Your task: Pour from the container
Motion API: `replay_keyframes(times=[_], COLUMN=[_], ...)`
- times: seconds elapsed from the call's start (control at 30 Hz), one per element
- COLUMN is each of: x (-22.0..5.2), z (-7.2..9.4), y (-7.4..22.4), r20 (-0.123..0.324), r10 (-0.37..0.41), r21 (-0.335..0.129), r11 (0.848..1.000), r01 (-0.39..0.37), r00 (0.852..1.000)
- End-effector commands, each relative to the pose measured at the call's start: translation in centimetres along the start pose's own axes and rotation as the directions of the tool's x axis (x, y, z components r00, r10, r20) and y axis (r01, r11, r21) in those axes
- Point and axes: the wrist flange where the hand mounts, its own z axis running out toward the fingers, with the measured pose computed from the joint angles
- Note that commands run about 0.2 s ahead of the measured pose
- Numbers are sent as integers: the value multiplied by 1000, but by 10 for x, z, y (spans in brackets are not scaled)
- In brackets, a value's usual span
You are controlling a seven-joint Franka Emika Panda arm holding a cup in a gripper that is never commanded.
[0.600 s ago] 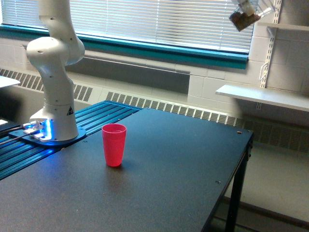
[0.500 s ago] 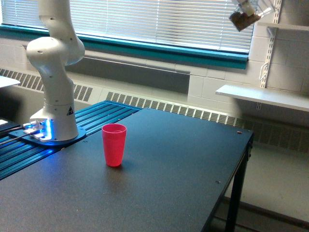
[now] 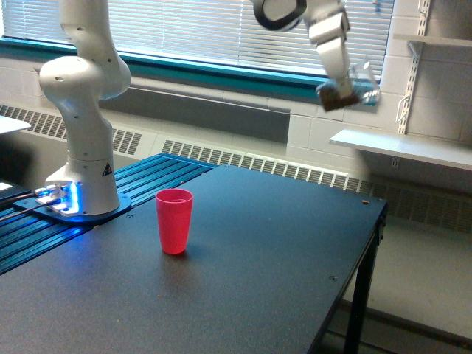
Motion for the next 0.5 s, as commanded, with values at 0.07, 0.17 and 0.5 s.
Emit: replay_keyframes(times=[0.07,0.17,0.5], x=[4,3,-14], z=[-13,-13,-13], y=[4,10,22], r20=[-44,-53,-84], r10=[86,96,95], r21=[-5,-22,-79], r11=[996,995,992], r01=[-87,-97,-102], r00=[995,994,992])
